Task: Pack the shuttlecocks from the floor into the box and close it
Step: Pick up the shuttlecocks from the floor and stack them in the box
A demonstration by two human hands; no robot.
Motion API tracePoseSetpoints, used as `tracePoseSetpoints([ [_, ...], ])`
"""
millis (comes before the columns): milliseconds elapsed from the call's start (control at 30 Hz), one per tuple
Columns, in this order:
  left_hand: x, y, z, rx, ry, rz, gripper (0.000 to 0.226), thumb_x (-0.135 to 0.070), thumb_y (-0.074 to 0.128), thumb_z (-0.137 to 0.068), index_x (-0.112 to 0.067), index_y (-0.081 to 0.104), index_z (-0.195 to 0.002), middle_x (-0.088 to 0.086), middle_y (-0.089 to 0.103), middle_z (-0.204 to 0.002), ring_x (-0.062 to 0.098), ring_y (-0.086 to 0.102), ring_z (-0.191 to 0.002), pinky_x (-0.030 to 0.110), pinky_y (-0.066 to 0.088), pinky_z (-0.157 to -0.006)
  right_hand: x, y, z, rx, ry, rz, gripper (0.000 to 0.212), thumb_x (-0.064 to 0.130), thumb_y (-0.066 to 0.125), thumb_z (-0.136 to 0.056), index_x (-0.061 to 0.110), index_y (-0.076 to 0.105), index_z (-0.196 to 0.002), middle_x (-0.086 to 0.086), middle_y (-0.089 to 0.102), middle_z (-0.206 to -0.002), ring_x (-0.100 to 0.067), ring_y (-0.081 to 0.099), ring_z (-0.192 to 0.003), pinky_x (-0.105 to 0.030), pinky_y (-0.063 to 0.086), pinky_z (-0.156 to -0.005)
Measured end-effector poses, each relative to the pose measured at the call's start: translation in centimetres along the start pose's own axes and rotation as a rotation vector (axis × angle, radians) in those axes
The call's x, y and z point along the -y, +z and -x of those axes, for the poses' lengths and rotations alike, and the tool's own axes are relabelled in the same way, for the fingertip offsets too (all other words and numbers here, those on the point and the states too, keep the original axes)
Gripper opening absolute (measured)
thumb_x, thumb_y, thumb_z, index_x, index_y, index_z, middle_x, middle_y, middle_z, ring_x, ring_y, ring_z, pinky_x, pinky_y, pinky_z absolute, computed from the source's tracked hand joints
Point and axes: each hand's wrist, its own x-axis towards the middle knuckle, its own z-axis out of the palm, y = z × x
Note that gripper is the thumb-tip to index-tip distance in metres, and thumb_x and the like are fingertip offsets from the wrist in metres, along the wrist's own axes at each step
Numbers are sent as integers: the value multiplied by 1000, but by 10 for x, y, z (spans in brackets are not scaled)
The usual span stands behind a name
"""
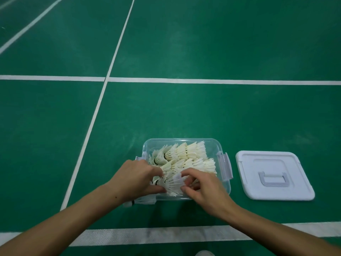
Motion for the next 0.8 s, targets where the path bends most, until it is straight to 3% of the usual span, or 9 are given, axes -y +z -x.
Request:
tracePoseSetpoints([
  [167,-11,1,-8,24,-58,-33,57,-84,54,-84,-41,68,-120,-10,75,-96,15,69,-90,33,57,-76,-6,-2,-6,31,91,-63,39,19,83,-91,31,68,-125,9,72,-96,-7,73,-87,-29,65,-82],
  [333,-23,2,-7,28,-35,-47,58,-82,53,-86,-34,68,-116,-8,73,-96,15,64,-83,30,52,-72,-6,-11,0,99,136,-142,39,19,87,-86,26,69,-120,2,74,-97,-12,74,-94,-28,63,-58],
  [467,-5,-5,-3,45,-55,49,89,-101,50,-63,-39,60,-125,-13,70,-86,11,64,-81,32,56,-72,2,-28,3,140,136,-189,48,22,92,-80,29,69,-122,6,77,-101,-3,73,-99,-32,64,-89],
  [533,5,-17,-1,32,-18,137,100,-105,47,-52,-41,57,-128,-19,63,-77,1,57,-71,28,49,-66,10,-40,3,137,121,-182,48,26,93,-79,31,70,-120,9,79,-102,0,73,-99,-30,62,-95],
  [667,8,-48,2,-254,98,453,83,-89,71,-60,-32,64,-120,-22,56,-67,-7,51,-55,9,30,-54,36,-60,-2,30,-7,-132,40,36,91,-80,33,72,-116,17,78,-101,2,73,-100,-21,61,-86],
  [800,-1,-70,-11,-444,132,625,72,-69,81,-70,-22,64,-121,-13,63,-73,1,50,-49,9,31,-51,71,-60,-8,86,-125,-228,37,28,92,-81,27,75,-114,17,76,-107,3,70,-102,-17,58,-78],
])
